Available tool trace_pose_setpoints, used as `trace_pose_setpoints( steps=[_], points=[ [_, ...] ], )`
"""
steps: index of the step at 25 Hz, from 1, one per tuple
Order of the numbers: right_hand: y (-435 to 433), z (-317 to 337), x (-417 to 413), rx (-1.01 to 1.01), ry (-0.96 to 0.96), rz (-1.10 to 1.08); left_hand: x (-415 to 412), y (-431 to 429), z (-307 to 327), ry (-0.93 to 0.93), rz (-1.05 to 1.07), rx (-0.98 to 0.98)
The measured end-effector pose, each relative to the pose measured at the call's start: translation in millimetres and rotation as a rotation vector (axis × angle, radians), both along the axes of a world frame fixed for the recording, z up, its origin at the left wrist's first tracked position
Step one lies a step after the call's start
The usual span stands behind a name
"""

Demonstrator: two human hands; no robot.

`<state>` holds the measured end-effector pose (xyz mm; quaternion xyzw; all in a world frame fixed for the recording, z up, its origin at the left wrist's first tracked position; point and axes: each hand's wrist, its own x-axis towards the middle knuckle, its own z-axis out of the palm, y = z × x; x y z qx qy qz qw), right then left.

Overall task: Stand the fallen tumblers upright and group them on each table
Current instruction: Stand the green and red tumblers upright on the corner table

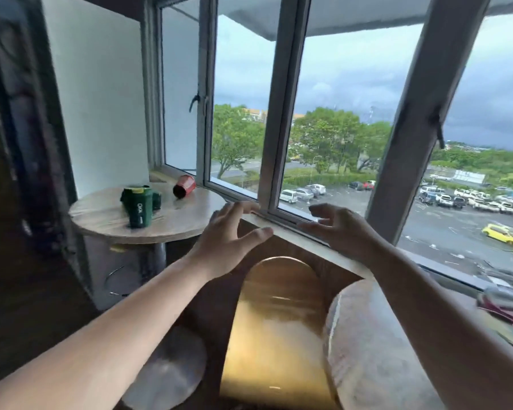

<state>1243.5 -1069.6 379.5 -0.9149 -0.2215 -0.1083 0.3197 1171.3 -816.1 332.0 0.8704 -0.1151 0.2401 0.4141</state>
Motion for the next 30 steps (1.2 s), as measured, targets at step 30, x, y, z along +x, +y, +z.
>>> trace_pose_setpoints(
  steps=[30],
  points=[
    [509, -74, 222, 0.020, 0.088, 0.198, 294, 540, -73, 0.374, 0.232, -0.155]
  ],
)
